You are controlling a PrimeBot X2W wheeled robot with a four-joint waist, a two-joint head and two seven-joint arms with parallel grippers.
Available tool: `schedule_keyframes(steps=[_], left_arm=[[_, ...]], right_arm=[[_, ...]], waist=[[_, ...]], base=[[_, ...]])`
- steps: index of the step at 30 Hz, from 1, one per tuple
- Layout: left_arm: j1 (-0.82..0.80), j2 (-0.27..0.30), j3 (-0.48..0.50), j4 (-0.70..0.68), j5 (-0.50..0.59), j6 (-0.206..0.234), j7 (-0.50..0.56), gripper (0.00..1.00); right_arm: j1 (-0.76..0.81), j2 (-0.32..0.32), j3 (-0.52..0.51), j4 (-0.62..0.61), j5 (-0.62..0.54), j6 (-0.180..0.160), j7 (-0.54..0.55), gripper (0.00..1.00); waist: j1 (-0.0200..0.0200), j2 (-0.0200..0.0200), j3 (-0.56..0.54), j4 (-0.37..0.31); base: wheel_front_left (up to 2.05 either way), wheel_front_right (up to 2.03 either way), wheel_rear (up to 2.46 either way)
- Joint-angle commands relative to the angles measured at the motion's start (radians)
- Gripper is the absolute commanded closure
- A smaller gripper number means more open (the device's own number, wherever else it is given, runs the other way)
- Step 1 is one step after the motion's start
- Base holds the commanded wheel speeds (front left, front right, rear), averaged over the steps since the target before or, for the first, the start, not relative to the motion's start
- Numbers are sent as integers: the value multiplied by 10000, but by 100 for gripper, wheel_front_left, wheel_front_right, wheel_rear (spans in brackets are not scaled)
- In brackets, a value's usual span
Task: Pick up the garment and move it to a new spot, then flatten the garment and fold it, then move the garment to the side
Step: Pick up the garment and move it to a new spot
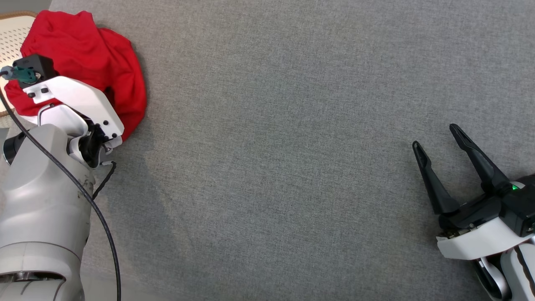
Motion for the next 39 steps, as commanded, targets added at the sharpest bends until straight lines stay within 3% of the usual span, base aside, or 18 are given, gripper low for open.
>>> schedule_keyframes(steps=[1,7,12,20,33,39], left_arm=[[114,-38,-14,158,-86,-51,-15,100],[225,98,188,-68,-241,-225,-1469,100],[570,13,319,-324,-461,-749,-2653,100],[1232,178,162,-802,-339,-1008,-3792,100],[2901,-338,-406,-2567,-228,-1088,-3548,100],[3964,-697,-798,-4014,-244,-801,-2843,100]], right_arm=[[-6,-16,-22,164,-21,-3,5,0],[-22,221,52,249,24,-3,5,0],[60,490,58,380,107,-3,3,0],[353,1124,48,601,198,-3,3,0],[1086,1635,-508,511,163,-3,4,0],[1208,1703,-724,306,139,-3,5,0]], waist=[[0,0,-14,-15],[0,0,-316,-155],[0,0,-877,-352],[0,0,-2123,-1074],[0,0,-4250,-3057],[0,0,-4634,-4155]], base=[[0,0,0],[0,0,0],[0,0,0],[0,0,0],[0,0,0],[0,0,0]])
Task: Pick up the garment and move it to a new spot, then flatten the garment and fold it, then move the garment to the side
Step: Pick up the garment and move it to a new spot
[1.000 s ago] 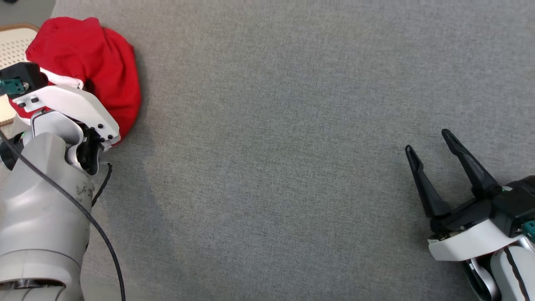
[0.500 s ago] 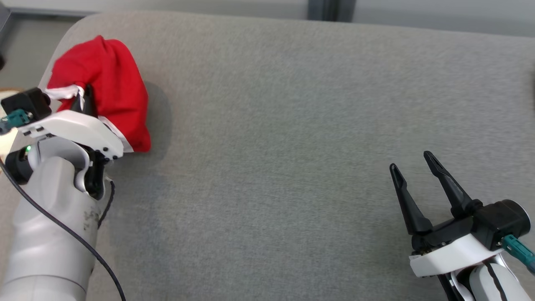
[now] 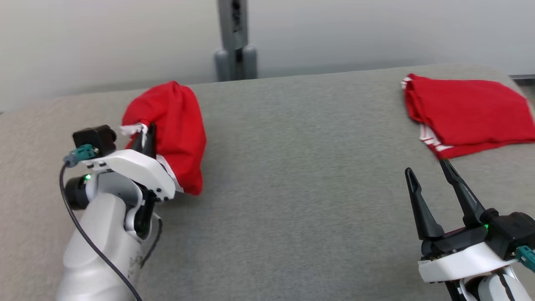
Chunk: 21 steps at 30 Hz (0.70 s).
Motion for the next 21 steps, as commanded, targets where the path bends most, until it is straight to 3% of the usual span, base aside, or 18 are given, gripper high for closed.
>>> schedule_keyframes(steps=[1,12,21], left_arm=[[312,-39,-125,-378,-5,89,155,100],[1426,-357,-1158,-2642,-263,811,1416,100],[1503,-404,-2766,-2593,-789,1371,1531,100]], right_arm=[[109,16,-61,-59,-38,-3,2,0],[141,193,-216,-215,-68,-3,2,0],[-320,404,46,-299,-4,-3,2,0]], waist=[[0,0,-482,-911],[0,0,-3,-2545],[0,0,785,-3474]], base=[[0,0,0],[0,0,0],[0,0,0]])
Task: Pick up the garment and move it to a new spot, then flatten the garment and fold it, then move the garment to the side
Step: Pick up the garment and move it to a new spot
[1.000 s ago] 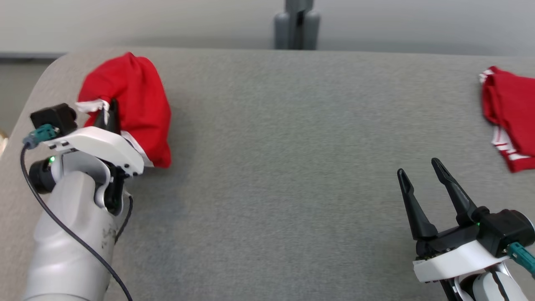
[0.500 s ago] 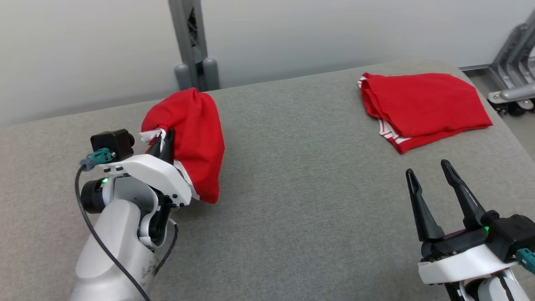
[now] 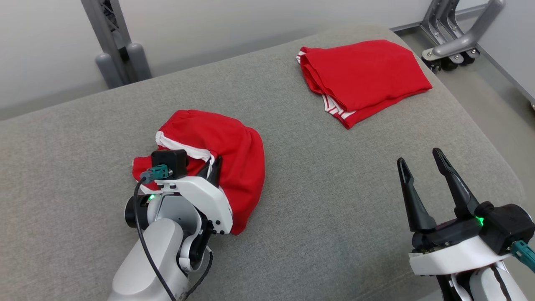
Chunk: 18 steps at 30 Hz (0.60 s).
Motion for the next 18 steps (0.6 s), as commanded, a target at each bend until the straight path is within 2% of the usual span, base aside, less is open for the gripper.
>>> schedule_keyframes(steps=[1,2,3,4,5,12,18], left_arm=[[-116,58,-199,166,-182,75,-141,100],[-144,58,-320,253,-302,75,-183,87],[-171,59,-431,319,-493,58,-244,35],[-203,56,-555,370,-652,49,-313,5],[-233,49,-684,421,-766,67,-392,0],[-469,49,-1343,418,-1365,29,-1157,0],[-395,98,-1448,-53,-1324,103,-2126,0]], right_arm=[[-138,34,25,-11,10,-3,2,0],[-158,50,34,-11,10,-3,2,0],[-170,61,28,-13,7,-3,2,0],[-184,77,19,-15,2,-3,2,0],[-182,87,27,-4,-2,-3,2,0],[-245,91,172,49,-46,-3,2,0],[-144,44,305,-2,27,-3,2,0]], waist=[[0,-1,338,-291],[0,-1,408,-327],[0,-1,467,-348],[0,-1,507,-357],[0,-1,531,-360],[0,-1,413,-189],[0,-1,-16,400]], base=[[0,0,0],[0,0,0],[0,0,0],[0,0,0],[0,0,0],[0,0,0],[0,0,0]])
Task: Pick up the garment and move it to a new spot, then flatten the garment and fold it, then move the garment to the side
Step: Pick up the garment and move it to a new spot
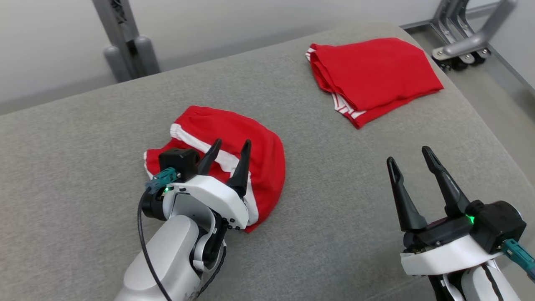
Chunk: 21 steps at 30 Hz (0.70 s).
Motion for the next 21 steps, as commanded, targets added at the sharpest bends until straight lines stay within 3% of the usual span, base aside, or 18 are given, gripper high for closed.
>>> schedule_keyframes(steps=[1,12,17,21], left_arm=[[119,102,49,-114,-10,52,-101,0],[2197,1128,711,-2077,229,954,-1196,0],[3176,1269,1294,-2898,517,1464,-1537,0],[3789,1303,1641,-3449,784,1547,-1603,0]], right_arm=[[78,-66,16,7,35,-3,2,0],[669,94,267,331,291,-3,2,0],[973,181,196,402,326,-1,2,0],[1237,223,-4,473,342,-1,2,0]], waist=[[0,0,-258,316],[0,0,-1303,1843],[0,0,-1653,2444],[0,0,-1930,2944]], base=[[0,0,0],[0,0,0],[0,0,0],[0,0,0]])
